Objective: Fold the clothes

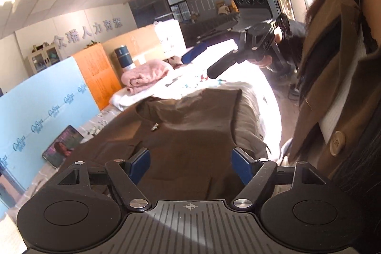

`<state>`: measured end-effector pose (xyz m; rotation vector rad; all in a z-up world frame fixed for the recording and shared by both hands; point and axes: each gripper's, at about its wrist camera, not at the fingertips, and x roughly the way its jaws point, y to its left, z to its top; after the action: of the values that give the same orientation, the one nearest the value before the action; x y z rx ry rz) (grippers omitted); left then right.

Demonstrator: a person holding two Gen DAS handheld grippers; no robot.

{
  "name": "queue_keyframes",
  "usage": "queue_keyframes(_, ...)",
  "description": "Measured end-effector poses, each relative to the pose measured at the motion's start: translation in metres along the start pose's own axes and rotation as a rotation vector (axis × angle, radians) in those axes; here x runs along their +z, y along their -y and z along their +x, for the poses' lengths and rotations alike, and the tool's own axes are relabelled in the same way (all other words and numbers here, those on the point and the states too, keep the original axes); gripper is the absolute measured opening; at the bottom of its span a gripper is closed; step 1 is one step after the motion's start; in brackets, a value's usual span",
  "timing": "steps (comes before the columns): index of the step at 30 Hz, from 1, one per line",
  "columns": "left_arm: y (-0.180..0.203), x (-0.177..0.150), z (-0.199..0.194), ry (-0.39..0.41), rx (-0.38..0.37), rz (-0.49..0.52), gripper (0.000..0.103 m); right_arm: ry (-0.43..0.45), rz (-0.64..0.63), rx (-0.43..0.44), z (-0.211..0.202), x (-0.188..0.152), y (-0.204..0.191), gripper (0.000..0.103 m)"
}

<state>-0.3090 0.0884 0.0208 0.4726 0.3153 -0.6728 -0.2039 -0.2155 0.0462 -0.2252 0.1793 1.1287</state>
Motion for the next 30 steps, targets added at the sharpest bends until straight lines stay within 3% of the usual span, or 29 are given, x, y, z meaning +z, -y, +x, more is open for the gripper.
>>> queue_keyframes(2, -0.024, 0.001, 0.0, 0.039, 0.084, -0.065, 0.089, -0.005, 0.084, -0.126, 0.008, -0.005, 0.039, 0.089)
queue_keyframes(6, -0.09, -0.013, 0.019, 0.018, 0.292, -0.292, 0.091, -0.081, 0.241, -0.374, 0.033, -0.026, 0.115, 0.088)
queue_keyframes(9, -0.136, -0.029, 0.032, 0.022, 0.442, -0.458, 0.093, -0.139, 0.419, -0.492, 0.055, -0.047, 0.169, 0.086)
queue_keyframes(11, -0.173, -0.041, 0.042, -0.002, 0.5, -0.586, 0.096, -0.173, 0.511, -0.53, 0.068, -0.059, 0.195, 0.081)
queue_keyframes(15, -0.235, -0.066, 0.071, -0.076, 0.517, -0.759, 0.096, -0.212, 0.6, -0.495, 0.087, -0.073, 0.22, 0.055)
queue_keyframes(18, -0.261, -0.082, 0.088, -0.122, 0.605, -0.814, 0.096, -0.256, 0.602, -0.483, 0.102, -0.078, 0.227, 0.043)
queue_keyframes(20, -0.275, -0.09, 0.097, -0.115, 0.624, -0.843, 0.096, -0.274, 0.592, -0.477, 0.111, -0.081, 0.231, 0.038)
queue_keyframes(24, -0.297, -0.107, 0.125, -0.18, 0.593, -0.911, 0.095, -0.294, 0.534, -0.48, 0.122, -0.08, 0.232, 0.033)
queue_keyframes(27, -0.299, -0.116, 0.139, -0.173, 0.533, -0.951, 0.093, -0.308, 0.464, -0.511, 0.131, -0.078, 0.231, 0.027)
queue_keyframes(29, -0.292, -0.116, 0.147, -0.165, 0.504, -0.924, 0.074, -0.304, 0.392, -0.541, 0.136, -0.073, 0.228, 0.02)
queue_keyframes(30, -0.289, -0.115, 0.148, -0.17, 0.519, -0.901, 0.049, -0.302, 0.355, -0.555, 0.138, -0.07, 0.227, 0.016)
